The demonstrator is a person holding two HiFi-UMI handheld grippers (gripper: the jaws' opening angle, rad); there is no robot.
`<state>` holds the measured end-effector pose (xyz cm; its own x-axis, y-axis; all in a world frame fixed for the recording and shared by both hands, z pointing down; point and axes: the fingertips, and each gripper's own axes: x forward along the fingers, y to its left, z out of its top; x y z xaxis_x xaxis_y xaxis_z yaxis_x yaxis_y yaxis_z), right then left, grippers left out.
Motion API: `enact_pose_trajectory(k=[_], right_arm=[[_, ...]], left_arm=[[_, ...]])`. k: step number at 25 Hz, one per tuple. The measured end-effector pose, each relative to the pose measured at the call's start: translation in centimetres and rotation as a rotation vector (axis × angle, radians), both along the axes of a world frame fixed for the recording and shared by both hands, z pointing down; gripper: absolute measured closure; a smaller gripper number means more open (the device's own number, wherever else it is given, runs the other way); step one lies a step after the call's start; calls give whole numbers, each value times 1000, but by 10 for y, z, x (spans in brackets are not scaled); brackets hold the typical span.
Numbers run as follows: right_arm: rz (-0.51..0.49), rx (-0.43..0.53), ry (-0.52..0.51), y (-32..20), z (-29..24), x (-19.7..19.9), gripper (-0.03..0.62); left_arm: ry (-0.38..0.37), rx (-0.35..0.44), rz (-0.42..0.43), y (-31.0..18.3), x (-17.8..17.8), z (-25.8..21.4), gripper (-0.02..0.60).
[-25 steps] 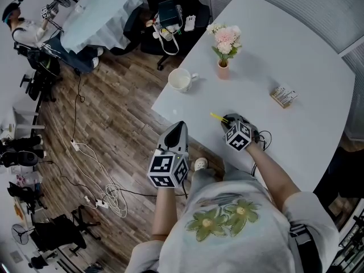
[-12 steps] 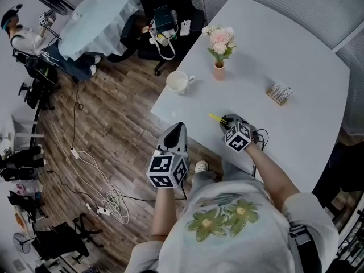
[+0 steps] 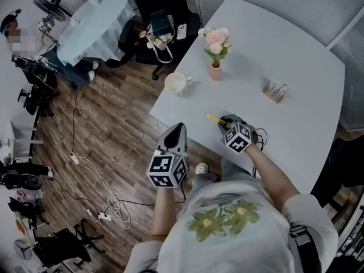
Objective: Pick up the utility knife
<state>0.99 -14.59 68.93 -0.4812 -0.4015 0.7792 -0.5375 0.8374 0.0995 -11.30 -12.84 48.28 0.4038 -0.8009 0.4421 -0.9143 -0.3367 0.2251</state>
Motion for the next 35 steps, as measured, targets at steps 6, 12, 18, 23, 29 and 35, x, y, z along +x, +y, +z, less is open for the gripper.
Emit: enact_pose_trajectory(k=[6, 12, 18, 23, 29, 35], right_arm=[[9, 18, -17, 4, -14, -2, 520], [15, 37, -38, 9, -30, -3, 520], [24, 54, -55, 14, -43, -3, 520], [38, 67, -78, 16, -57, -1, 520], [63, 92, -112, 17, -76, 1, 520], [73, 117, -122, 23, -92, 3, 520]], left_arm=[[2, 9, 15, 3, 0, -4, 580], [2, 18, 29, 6, 3, -7, 580], [3, 23, 43, 9, 6, -9, 580], [5, 21, 64, 10, 10, -9, 580], [8, 23, 98, 10, 19, -8, 580], [17, 27, 132, 10, 30, -8, 580]])
